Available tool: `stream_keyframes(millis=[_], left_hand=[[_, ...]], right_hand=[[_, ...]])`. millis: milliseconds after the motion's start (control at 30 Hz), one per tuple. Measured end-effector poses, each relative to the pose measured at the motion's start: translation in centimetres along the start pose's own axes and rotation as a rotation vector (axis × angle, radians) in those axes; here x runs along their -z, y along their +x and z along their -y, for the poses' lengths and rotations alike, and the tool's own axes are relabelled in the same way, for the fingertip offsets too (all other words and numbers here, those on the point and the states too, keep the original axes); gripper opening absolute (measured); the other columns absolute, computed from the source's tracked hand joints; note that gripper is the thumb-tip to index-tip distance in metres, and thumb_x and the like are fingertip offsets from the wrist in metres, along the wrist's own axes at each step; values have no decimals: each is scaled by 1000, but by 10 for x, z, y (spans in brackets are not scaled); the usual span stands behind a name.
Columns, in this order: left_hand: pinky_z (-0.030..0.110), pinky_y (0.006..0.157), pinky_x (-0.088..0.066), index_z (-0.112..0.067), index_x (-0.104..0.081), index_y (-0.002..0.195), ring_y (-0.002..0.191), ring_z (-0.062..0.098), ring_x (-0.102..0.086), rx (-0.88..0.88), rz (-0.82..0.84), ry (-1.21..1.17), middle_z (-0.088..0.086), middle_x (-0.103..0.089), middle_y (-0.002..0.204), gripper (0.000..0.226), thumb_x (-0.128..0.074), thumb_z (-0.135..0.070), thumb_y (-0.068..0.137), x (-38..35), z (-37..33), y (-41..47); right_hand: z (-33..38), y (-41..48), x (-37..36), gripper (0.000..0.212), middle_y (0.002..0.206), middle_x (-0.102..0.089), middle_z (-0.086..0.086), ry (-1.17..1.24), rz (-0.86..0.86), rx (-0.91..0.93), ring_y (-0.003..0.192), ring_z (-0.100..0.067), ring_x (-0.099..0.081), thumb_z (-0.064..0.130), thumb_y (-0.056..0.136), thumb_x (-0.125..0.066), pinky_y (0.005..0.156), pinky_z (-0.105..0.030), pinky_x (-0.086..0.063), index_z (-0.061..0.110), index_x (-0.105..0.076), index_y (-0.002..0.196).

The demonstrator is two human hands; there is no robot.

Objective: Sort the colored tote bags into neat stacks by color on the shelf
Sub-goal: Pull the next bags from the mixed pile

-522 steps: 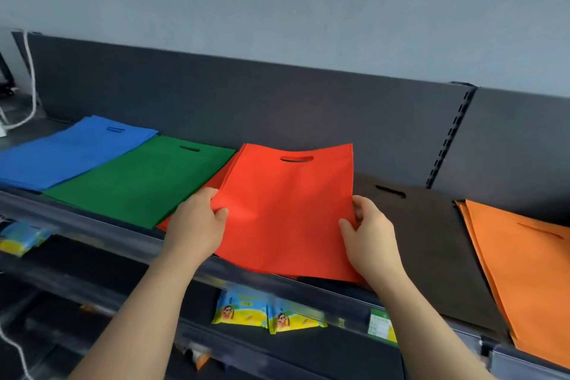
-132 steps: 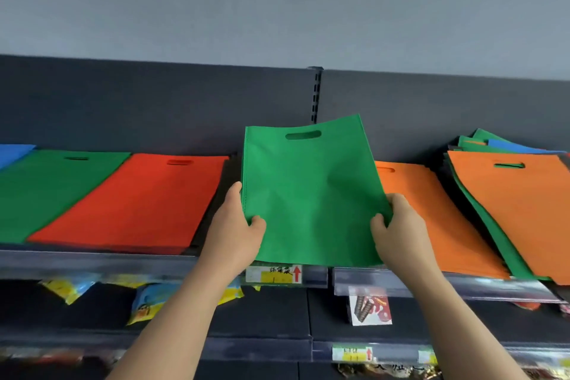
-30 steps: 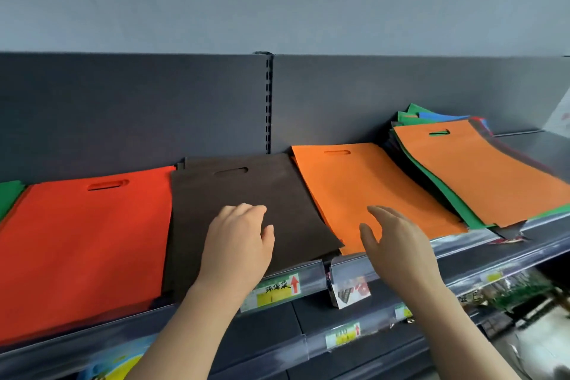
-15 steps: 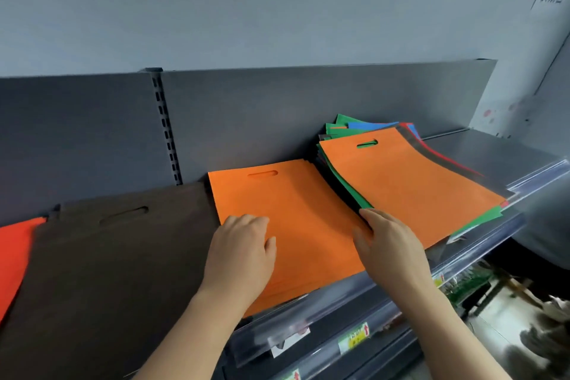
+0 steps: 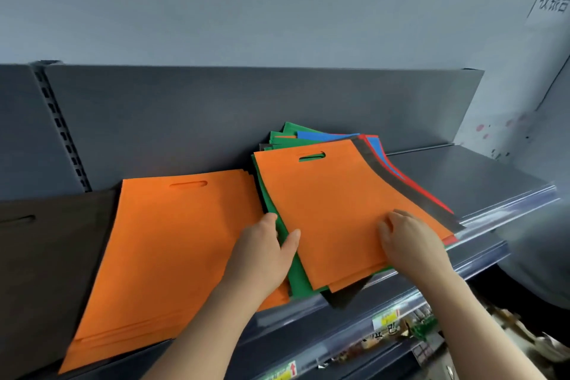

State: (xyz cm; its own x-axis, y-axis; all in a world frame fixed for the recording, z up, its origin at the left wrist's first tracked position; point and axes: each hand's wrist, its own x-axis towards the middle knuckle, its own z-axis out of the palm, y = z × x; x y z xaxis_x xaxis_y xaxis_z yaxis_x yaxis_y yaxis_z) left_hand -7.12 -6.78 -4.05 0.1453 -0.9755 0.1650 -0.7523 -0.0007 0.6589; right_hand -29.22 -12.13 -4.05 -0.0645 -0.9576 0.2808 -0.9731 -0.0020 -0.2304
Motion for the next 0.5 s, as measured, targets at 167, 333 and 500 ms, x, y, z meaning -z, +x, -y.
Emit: stream_keyframes(millis=[167, 333, 500], left_hand=[[23, 93, -38, -12, -22, 147, 124, 21, -47, 122, -58, -41, 5, -46, 139, 73, -54, -45, 91, -11, -11, 2], [25, 87, -41, -11, -8, 150, 118, 21, -51, 211, -145, -90, 3, -53, 128, 84, -62, -30, 89, -3, -8, 3], [10, 52, -34, -12, -32, 141, 66, 1, -46, 232, -143, -147, -18, -43, 76, 61, -59, -34, 91, -4, -15, -2]], right_hand=[[-2, -8, -2, 26, 100, -66, -1, 109, 0, 176, 92, -24, -57, 23, 94, -44, 76, -31, -42, 13, -67, 90], [-17, 4, 9, 25, 102, -65, -7, 171, -22, 118, 95, -29, -58, 26, 93, -49, 82, -36, -45, 8, -66, 98], [-30, 17, 11, 28, 102, -59, -10, -17, 137, -13, 101, -33, -53, 40, 92, -40, 90, -42, -43, 14, -45, 86]])
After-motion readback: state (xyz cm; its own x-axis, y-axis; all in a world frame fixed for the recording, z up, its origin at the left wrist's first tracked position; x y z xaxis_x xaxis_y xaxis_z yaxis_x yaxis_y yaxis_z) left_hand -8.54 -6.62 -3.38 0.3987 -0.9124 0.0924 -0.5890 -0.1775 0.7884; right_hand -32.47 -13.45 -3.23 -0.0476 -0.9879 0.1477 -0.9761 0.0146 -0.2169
